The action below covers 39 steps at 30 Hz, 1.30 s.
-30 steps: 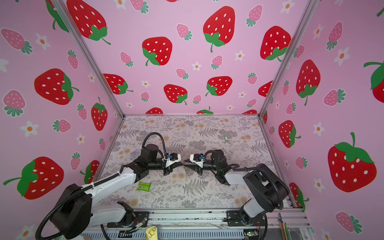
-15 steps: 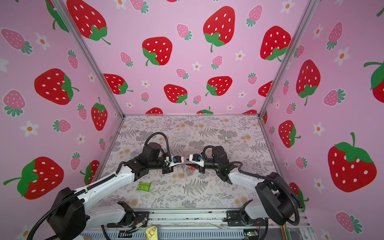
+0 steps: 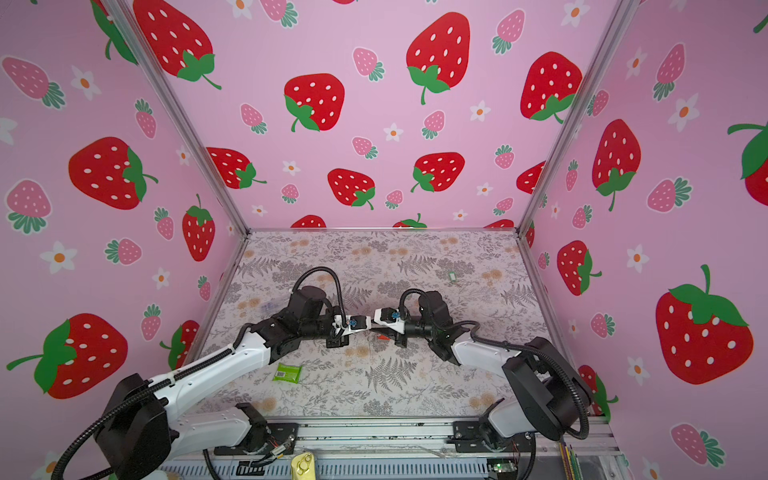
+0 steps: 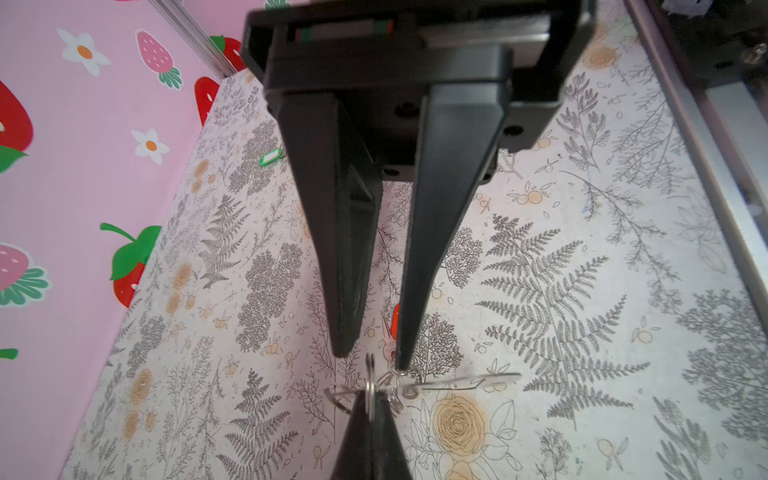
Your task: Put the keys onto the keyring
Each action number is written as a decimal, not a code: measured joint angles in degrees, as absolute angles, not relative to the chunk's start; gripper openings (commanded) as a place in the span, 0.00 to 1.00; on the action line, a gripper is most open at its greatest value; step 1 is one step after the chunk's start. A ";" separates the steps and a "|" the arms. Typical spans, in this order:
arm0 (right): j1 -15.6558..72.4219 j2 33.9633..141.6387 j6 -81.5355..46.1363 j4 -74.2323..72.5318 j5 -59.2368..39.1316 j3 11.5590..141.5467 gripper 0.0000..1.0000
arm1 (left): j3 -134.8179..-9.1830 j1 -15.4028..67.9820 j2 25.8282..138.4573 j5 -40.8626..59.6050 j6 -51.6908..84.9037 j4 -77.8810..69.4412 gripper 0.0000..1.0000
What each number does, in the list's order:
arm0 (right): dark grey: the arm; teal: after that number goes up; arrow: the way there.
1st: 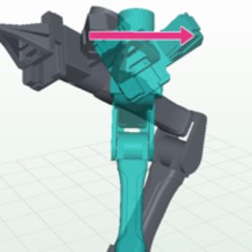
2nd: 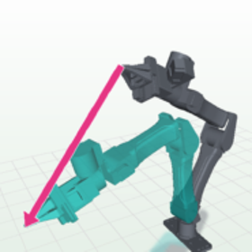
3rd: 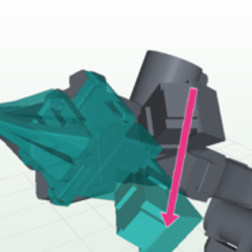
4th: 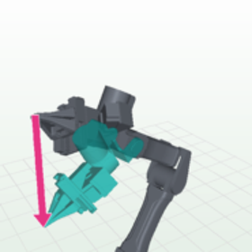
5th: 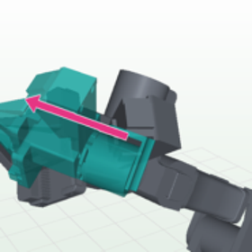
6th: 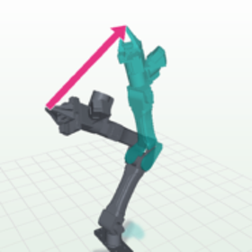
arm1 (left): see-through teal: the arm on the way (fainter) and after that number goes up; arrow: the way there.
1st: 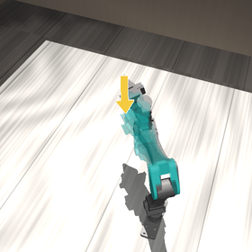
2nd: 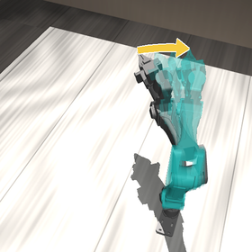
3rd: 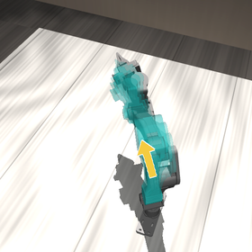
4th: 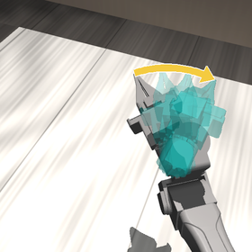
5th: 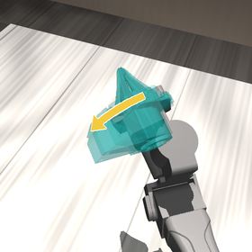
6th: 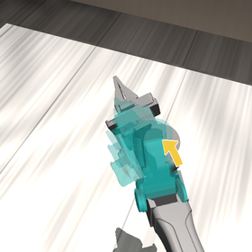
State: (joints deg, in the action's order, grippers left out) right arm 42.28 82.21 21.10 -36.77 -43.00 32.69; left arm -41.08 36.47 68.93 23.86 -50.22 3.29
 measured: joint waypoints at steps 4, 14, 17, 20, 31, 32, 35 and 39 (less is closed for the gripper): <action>42.26 79.42 22.24 -35.14 -41.17 30.87 0.27 | -36.56 37.06 66.70 23.03 -52.84 -1.45 0.00; 42.26 76.29 23.73 -32.12 -38.68 29.39 0.26 | -32.69 38.85 64.95 20.16 -57.52 -8.86 0.00; 42.26 76.29 23.73 -32.08 -38.74 29.39 0.25 | -32.34 39.31 64.95 19.59 -58.35 -9.58 0.00; 42.26 76.31 23.73 -32.08 -38.89 29.39 0.24 | -32.34 39.68 64.95 19.00 -58.78 -10.13 0.00; 42.28 76.44 23.40 -32.51 -40.97 29.56 0.21 | -33.36 40.40 65.39 18.13 -58.85 -7.86 0.00; 42.33 76.55 23.22 -32.80 -41.21 29.63 0.20 | -33.71 40.40 65.60 18.04 -58.70 -7.38 0.00; 42.65 77.03 22.70 -33.52 -42.02 29.93 0.19 | -34.98 40.42 66.48 18.04 -58.19 -5.91 0.00; 43.11 78.02 22.35 -34.04 -43.05 30.52 0.18 | -36.77 40.51 67.68 18.17 -56.93 -4.03 0.00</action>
